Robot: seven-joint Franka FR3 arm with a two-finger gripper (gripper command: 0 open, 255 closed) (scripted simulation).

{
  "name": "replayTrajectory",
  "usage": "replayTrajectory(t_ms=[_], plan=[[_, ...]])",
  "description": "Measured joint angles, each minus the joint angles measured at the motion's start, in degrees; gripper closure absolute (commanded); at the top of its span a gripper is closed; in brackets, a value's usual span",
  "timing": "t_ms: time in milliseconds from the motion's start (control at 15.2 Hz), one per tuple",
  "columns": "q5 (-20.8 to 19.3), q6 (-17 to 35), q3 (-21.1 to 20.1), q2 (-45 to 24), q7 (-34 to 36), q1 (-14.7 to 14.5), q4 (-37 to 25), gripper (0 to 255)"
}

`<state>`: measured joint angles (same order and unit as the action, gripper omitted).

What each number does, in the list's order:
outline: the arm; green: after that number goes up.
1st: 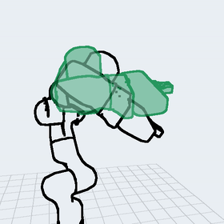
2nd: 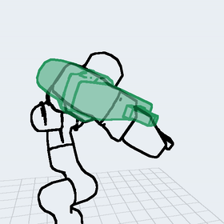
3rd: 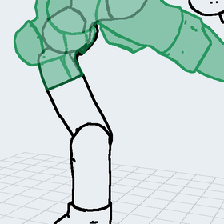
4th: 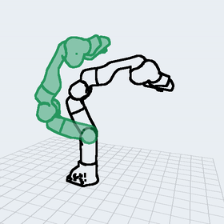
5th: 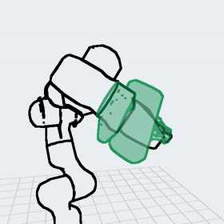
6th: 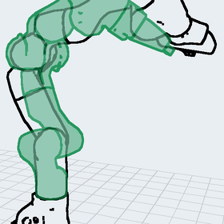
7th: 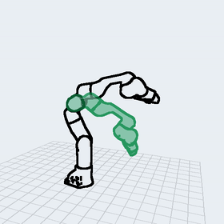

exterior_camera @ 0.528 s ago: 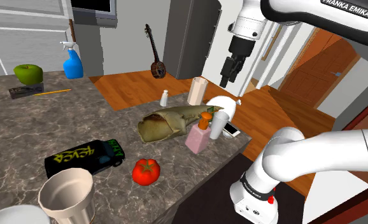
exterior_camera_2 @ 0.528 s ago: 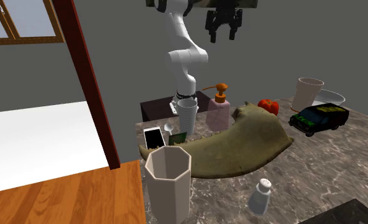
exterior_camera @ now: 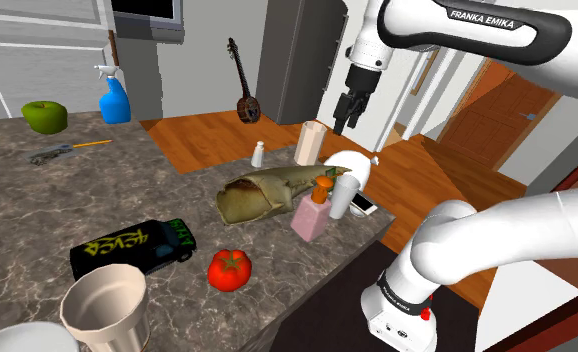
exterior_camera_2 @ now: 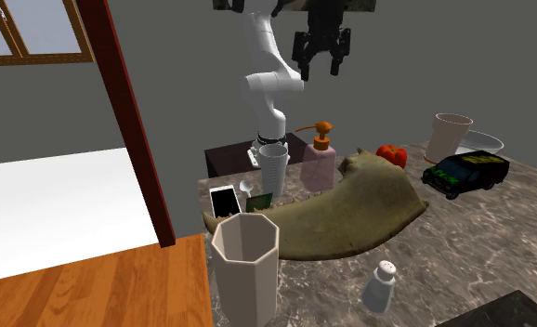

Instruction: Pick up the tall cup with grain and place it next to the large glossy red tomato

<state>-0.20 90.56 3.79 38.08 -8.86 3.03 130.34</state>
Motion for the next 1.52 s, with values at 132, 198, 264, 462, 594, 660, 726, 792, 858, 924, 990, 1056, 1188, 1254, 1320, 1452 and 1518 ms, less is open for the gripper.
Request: replayTrajectory(t_ms=[132,198,264,462,594,660,726,792,858,924,990,1056,1188,1254,1320,1452,1518], plan=[[-0.91,3.27,1.61,-3.19,-1.72,0.54,-0.13,0],[-1.18,4.5,2.15,-4.55,-2.3,0.71,-0.36,0],[-1.45,5.83,2.76,-5.76,-2.94,0.91,-0.36,0],[-2.08,9.89,4.8,-10.91,-5.15,1.49,-1.82,0],[-2.27,12.61,6.09,-14.21,-6.59,1.85,-2.63,0],[-2.31,13.53,6.79,-15.9,-7.42,2.05,-3.55,0],[-2.21,14.55,7.43,-18.04,-8.18,2.17,-4.8,0],[-2.09,15.5,7.9,-19.73,-8.74,2.27,-5.64,0],[-1.9,16.38,8.54,-21.8,-9.58,2.43,-6.95,0],[-1.66,17.53,9.11,-23.79,-10.33,2.57,-7.87,0],[-1.39,18.42,9.78,-25.85,-11.32,2.8,-9.13,0],[-1.12,19.14,10.35,-27.57,-12.16,3.04,-10.21,0],[-0.22,20.6,11.35,-31.69,-13.81,3.42,-13.02,0],[0.34,21.2,11.78,-33.9,-14.62,3.63,-14.66,0],[0.9,21.84,12.2,-36.01,-15.47,3.9,-16.17,0],[2.06,22.72,12.8,-39.95,-16.9,4.43,-19.29,0],[2.76,23.52,13.11,-42.11,-17.77,4.82,-20.65,0]])
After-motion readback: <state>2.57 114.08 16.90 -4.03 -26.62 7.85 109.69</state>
